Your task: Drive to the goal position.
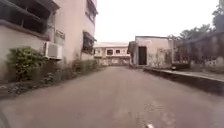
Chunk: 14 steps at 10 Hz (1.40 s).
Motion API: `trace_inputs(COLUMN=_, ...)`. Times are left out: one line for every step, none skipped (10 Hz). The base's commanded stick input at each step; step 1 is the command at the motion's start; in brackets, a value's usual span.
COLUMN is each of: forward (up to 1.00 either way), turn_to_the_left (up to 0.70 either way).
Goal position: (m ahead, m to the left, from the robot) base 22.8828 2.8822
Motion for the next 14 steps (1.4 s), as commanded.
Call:
trace_inputs(forward=1.00, turn_to_the_left=0.00)
trace_inputs(forward=1.00, turn_to_the_left=0.00)
trace_inputs(forward=1.00, turn_to_the_left=0.00)
trace_inputs(forward=1.00, turn_to_the_left=0.00)
trace_inputs(forward=1.00, turn_to_the_left=0.00)
trace_inputs(forward=1.00, turn_to_the_left=0.00)
trace_inputs(forward=1.00, turn_to_the_left=0.00)
trace_inputs(forward=1.00, turn_to_the_left=0.00)
trace_inputs(forward=1.00, turn_to_the_left=0.00)
trace_inputs(forward=1.00, turn_to_the_left=0.00)
trace_inputs(forward=1.00, turn_to_the_left=0.00)
trace_inputs(forward=1.00, turn_to_the_left=0.00)
trace_inputs(forward=1.00, turn_to_the_left=0.00)
trace_inputs(forward=1.00, turn_to_the_left=0.00)
